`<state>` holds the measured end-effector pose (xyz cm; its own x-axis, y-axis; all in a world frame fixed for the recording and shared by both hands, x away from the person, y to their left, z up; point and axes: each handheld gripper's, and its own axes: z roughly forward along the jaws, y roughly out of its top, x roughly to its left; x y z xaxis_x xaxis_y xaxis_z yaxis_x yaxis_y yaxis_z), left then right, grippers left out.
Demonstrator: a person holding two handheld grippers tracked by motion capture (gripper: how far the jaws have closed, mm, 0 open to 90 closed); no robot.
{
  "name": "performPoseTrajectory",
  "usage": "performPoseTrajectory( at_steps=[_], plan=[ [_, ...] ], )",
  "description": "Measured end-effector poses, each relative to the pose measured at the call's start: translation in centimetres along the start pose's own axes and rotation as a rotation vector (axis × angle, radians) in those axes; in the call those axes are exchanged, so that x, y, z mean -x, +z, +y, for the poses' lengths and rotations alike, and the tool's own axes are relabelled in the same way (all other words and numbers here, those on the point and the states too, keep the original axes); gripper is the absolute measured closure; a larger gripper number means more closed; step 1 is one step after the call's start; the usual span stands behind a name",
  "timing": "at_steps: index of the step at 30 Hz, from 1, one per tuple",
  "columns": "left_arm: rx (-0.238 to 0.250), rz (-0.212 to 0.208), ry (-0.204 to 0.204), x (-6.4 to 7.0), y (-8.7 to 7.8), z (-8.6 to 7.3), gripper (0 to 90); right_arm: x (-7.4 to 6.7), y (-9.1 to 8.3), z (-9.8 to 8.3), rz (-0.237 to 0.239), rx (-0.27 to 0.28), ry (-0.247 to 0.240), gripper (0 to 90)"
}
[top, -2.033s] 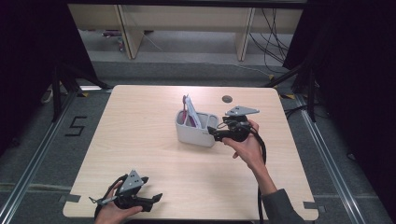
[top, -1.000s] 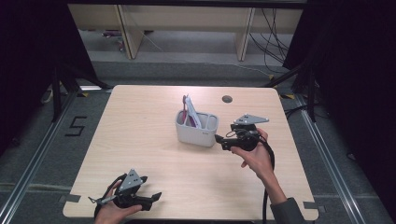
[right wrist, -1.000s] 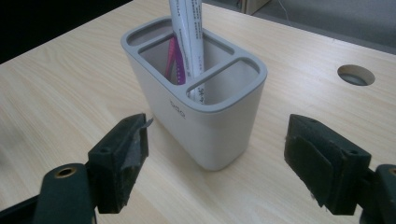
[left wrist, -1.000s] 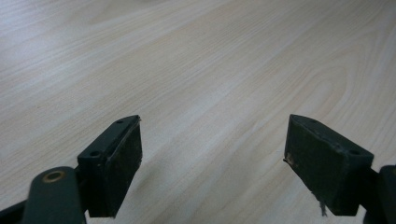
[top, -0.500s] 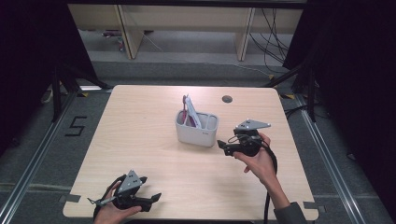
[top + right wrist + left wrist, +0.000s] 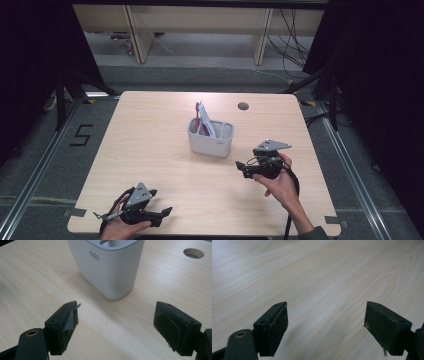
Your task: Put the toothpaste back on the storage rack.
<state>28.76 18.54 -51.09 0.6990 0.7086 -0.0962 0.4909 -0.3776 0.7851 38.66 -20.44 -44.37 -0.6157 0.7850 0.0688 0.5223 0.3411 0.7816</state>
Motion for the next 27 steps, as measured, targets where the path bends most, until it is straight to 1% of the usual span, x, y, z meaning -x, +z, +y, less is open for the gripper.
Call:
performPoseTrajectory(
  at_steps=[1,3,4,5,6,8,9,10,12,13,14,15,16,17,18,19,20,21,22,23,24,25,26,27],
  plan=[
    [-0.004,0.000,0.005,-0.1,0.0,0.0,18.6,-0.1,0.0,-0.1,0.006,-0.005,0.000,20.8],
    [-0.005,0.000,0.006,0.0,-0.1,0.0,18.6,-0.2,0.2,-0.5,0.017,0.003,0.000,20.8],
    [-0.003,0.000,0.006,0.0,-0.1,0.0,18.6,-0.3,0.1,-0.5,0.013,-0.013,0.003,20.8],
    [0.003,0.000,0.000,0.0,-0.1,0.0,18.6,-0.3,0.3,-0.7,0.015,0.002,-0.012,20.8],
    [0.004,0.000,0.000,0.0,-0.1,0.0,18.6,-0.3,0.1,-0.8,0.006,-0.007,-0.020,20.8],
    [0.006,-0.001,0.000,0.0,-0.1,0.0,18.6,-0.6,0.2,-1.2,0.019,-0.006,-0.002,20.9],
    [-0.002,0.001,0.008,0.0,-0.1,0.0,18.6,-0.7,0.1,-1.3,0.019,-0.011,0.001,20.8],
    [-0.002,0.001,0.007,0.0,-0.1,0.0,18.6,-0.7,0.1,-1.5,0.031,-0.005,-0.017,20.8],
    [0.005,0.000,0.000,0.0,0.0,0.0,18.6,-1.0,0.1,-2.0,0.037,-0.006,0.001,20.9],
    [0.004,-0.001,0.000,0.0,0.0,0.0,18.6,-1.0,0.1,-2.2,0.031,-0.006,-0.005,20.8],
    [-0.004,0.005,0.009,0.0,0.0,0.0,18.6,-1.1,0.1,-2.4,0.035,-0.011,-0.005,20.8],
    [0.014,-0.003,-0.006,0.1,0.1,-0.1,18.6,-1.2,0.0,-2.6,0.038,-0.017,-0.003,20.8],
    [0.014,-0.003,-0.005,0.1,0.1,-0.1,18.6,-1.2,0.0,-2.8,0.034,-0.012,0.003,20.9],
    [0.014,-0.003,-0.004,0.1,0.0,-0.1,18.6,-1.2,0.0,-3.0,0.044,-0.012,-0.007,20.8],
    [0.014,-0.003,-0.005,0.1,0.0,-0.1,18.6,-1.2,0.0,-3.2,0.051,-0.011,0.008,20.8],
    [0.011,0.000,-0.003,0.1,0.0,-0.1,18.6,-1.4,-0.2,-3.3,0.047,-0.019,0.019,20.8],
    [-0.005,0.006,0.015,-0.1,-0.1,-0.1,18.6,-1.3,-0.2,-3.5,0.042,-0.005,-0.006,20.8],
    [-0.001,0.004,0.009,0.0,0.0,-0.1,18.7,-1.3,-0.3,-3.6,0.055,-0.011,0.015,20.8],
    [0.013,-0.003,-0.005,0.1,0.0,-0.1,18.6,-1.4,-0.4,-3.7,0.045,-0.017,0.013,20.8],
    [0.013,-0.003,-0.004,0.1,0.0,-0.1,18.6,-1.4,-0.5,-3.9,0.053,-0.010,0.017,20.8],
    [0.014,-0.002,-0.006,0.1,0.0,-0.1,18.6,-1.3,-0.7,-4.1,0.046,-0.007,0.005,20.8],
    [0.012,0.000,-0.004,0.1,0.1,-0.1,18.6,-1.4,-0.8,-4.2,0.045,-0.008,0.015,20.8],
    [-0.001,0.008,0.012,0.0,0.0,-0.1,18.6,-1.5,-0.9,-4.4,0.043,-0.013,0.032,20.8],
    [0.015,0.000,-0.008,0.1,0.1,-0.1,18.6,-1.2,-0.9,-4.5,0.039,0.008,0.006,20.8]
  ],
)
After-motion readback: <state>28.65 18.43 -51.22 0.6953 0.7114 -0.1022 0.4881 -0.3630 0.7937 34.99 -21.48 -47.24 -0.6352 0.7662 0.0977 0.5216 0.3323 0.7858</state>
